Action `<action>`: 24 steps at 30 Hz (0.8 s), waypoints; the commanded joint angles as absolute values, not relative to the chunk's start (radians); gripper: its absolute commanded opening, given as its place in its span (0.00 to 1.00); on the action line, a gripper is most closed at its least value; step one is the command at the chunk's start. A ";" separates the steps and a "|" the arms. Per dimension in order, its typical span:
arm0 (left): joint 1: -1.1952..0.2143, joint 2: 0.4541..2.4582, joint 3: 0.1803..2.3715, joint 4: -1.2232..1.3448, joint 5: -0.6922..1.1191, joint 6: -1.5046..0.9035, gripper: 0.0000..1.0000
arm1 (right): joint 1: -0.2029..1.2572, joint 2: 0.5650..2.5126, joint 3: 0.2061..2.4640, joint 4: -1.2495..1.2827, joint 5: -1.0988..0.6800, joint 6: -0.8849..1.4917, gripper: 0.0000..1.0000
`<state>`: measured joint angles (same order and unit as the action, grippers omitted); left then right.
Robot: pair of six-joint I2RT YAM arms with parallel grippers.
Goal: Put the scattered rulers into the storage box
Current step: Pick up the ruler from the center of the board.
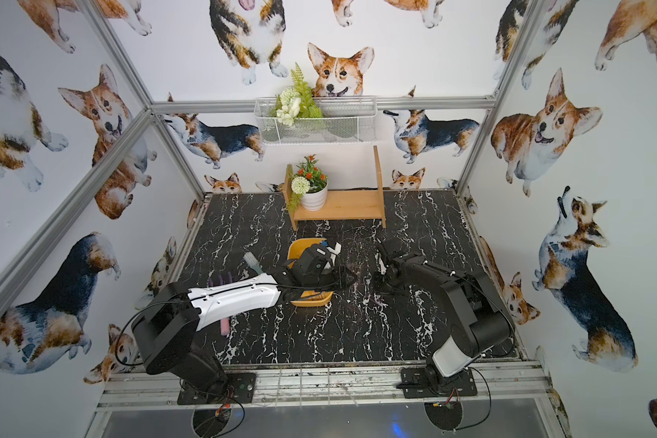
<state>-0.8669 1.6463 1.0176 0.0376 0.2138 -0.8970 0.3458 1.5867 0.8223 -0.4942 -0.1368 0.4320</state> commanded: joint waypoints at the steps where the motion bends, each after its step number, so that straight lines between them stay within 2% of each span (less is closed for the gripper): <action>1: -0.880 1.705 1.069 0.028 0.215 -0.882 0.46 | 0.345 1.605 0.792 -0.526 -0.145 0.428 0.23; 9: -0.913 1.836 1.205 -0.081 0.194 -0.834 0.46 | 0.337 1.594 0.767 -0.503 -0.181 0.445 0.24; 24: -0.920 1.907 1.233 -0.147 0.118 -0.820 0.44 | 0.333 1.586 0.745 -0.485 -0.201 0.453 0.24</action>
